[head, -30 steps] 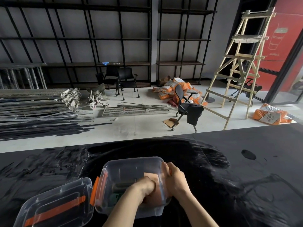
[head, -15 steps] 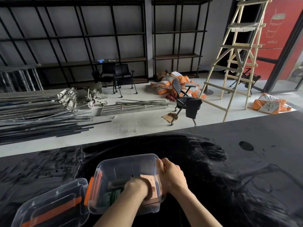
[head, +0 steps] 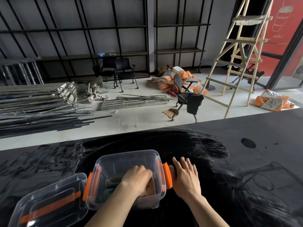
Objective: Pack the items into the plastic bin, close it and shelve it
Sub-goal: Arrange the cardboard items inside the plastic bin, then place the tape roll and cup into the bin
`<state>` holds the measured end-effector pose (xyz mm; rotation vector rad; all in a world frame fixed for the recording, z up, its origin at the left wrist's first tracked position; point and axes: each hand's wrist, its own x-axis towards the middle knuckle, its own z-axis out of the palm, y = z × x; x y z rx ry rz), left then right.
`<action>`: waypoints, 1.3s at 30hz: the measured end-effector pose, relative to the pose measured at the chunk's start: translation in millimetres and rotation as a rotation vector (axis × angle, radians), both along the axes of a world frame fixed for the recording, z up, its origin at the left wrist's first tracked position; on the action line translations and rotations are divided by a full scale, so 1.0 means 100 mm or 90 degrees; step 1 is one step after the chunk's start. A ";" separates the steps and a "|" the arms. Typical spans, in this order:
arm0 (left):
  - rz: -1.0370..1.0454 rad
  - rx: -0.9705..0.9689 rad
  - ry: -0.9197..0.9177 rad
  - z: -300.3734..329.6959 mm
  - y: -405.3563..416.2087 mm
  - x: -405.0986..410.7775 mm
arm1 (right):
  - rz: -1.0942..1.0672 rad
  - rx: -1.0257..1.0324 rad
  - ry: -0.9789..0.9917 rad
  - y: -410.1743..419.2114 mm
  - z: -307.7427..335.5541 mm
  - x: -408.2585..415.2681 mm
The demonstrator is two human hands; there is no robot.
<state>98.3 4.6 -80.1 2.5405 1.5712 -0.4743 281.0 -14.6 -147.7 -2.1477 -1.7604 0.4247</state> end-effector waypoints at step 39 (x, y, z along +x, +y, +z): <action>-0.019 0.229 0.050 0.42 -0.13 -1.05 | 0.318 -0.183 -0.029 0.01 1.08 -1.16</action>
